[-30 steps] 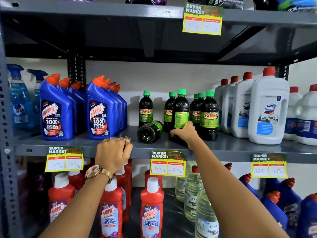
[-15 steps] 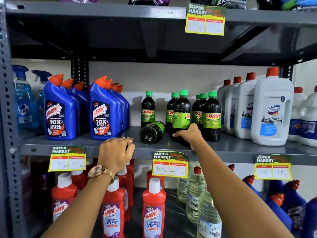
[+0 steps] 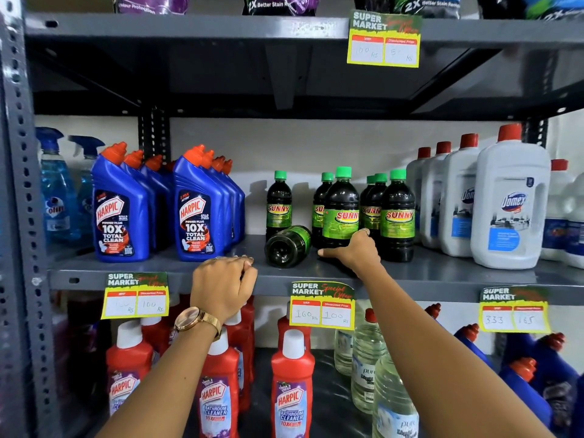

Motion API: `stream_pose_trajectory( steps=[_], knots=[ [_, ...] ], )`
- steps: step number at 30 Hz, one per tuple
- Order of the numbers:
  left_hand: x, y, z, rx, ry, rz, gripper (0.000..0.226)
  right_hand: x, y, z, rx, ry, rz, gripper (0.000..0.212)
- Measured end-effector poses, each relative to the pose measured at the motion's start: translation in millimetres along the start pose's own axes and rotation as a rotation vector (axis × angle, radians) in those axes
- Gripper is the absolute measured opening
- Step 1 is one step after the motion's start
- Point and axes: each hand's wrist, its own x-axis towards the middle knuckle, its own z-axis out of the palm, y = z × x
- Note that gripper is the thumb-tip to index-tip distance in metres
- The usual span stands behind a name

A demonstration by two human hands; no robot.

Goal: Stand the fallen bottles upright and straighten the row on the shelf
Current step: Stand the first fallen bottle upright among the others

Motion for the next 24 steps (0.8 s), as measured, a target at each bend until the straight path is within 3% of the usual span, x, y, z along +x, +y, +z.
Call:
stream_pose_trajectory(
  steps=[8, 12, 17, 24],
  knots=[
    [0.3, -0.6, -0.5, -0.003, -0.03, -0.007, 0.046, -1.2, -4.9, 6.3, -0.16, 0.078, 0.071, 0.129],
    [-0.2, -1.7, 0.6, -0.001, -0.017, -0.012, 0.045, 0.4, -2.7, 6.2, -0.137, 0.022, 0.061, 0.139],
    [-0.2, -2.0, 1.4, -0.007, -0.002, -0.014, 0.046, 6.4, 2.6, 4.2, -0.106, -0.024, 0.03, 0.107],
    [-0.4, -2.5, 2.3, -0.016, -0.005, -0.008, 0.047, 6.7, 5.4, 4.1, -0.098, -0.03, 0.015, 0.091]
  ],
)
